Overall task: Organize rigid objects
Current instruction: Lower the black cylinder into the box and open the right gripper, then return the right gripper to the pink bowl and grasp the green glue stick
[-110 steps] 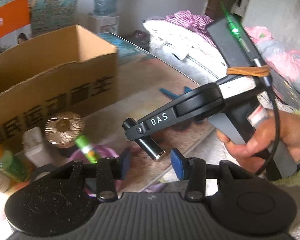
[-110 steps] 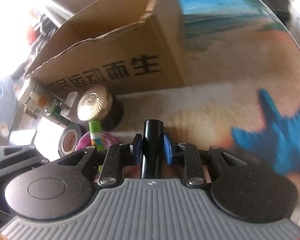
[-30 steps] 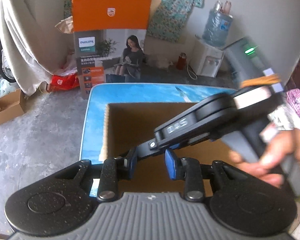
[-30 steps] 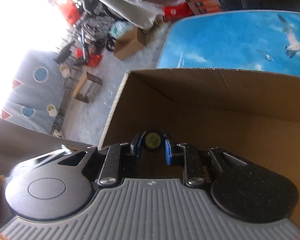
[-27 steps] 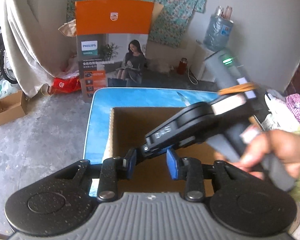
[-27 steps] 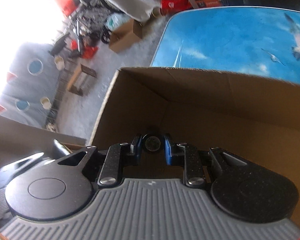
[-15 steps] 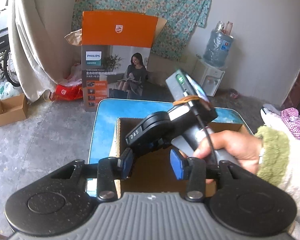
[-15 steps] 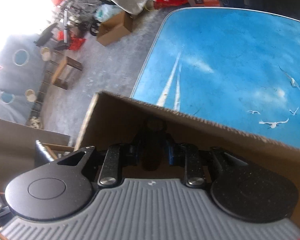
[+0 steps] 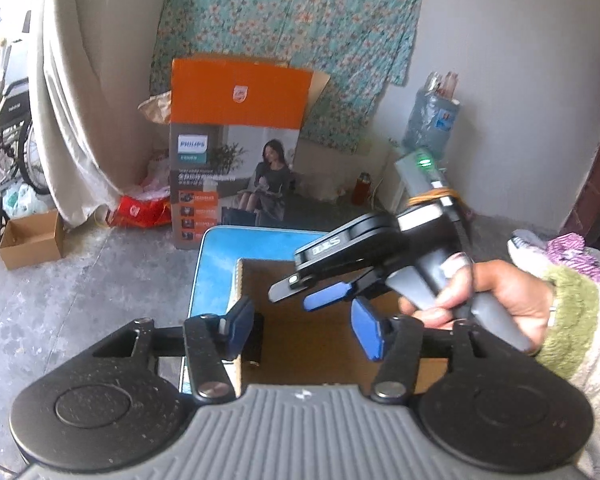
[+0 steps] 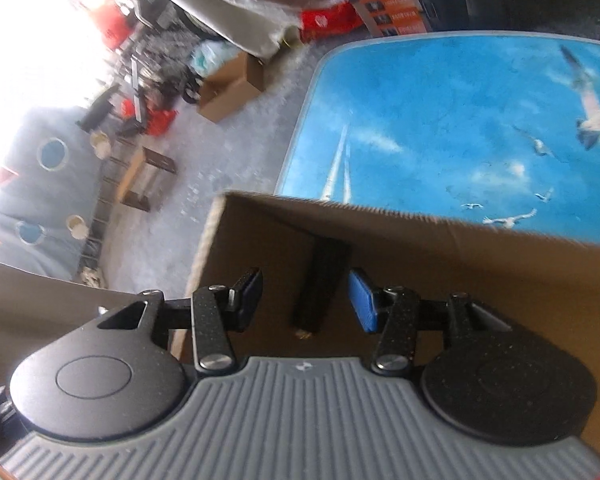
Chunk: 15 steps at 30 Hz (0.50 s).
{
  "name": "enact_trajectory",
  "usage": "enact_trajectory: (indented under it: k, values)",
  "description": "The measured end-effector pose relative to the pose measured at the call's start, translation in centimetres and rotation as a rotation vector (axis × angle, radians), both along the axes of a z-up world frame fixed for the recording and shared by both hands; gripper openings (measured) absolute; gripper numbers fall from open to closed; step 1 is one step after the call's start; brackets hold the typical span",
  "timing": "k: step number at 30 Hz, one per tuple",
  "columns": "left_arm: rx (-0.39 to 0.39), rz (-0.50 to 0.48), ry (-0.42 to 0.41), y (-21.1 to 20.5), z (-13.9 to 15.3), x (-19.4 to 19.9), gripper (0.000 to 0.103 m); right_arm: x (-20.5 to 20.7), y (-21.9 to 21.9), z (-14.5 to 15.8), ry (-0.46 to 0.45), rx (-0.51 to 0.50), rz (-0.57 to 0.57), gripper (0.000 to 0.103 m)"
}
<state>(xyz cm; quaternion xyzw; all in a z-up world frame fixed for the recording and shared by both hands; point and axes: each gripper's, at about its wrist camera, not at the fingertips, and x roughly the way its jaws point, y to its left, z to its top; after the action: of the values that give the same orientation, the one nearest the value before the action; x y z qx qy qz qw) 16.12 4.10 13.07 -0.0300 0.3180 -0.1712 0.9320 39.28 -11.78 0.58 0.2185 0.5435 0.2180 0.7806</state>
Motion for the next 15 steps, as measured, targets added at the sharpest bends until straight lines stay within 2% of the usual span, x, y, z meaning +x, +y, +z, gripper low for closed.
enact_trajectory:
  k: [4,9,11,15]
  values:
    - [-0.014,-0.03,-0.026,-0.3,1.1,-2.6,0.064,-4.7,-2.5,4.6,-0.082,0.049,-0.018,0.048]
    - [-0.038,-0.085,-0.032,-0.6,1.6,-5.9,0.074,-13.0,-7.3,10.1,-0.214,0.125,-0.061,0.048]
    - [-0.035,-0.11,-0.029,-1.0,1.3,-7.1,0.077,-16.9,-9.6,11.7,-0.267,0.163,-0.092,0.048]
    - [-0.003,-0.168,-0.011,-2.4,-0.5,-9.2,0.083,-24.3,-13.5,12.2,-0.369,0.164,-0.143,0.048]
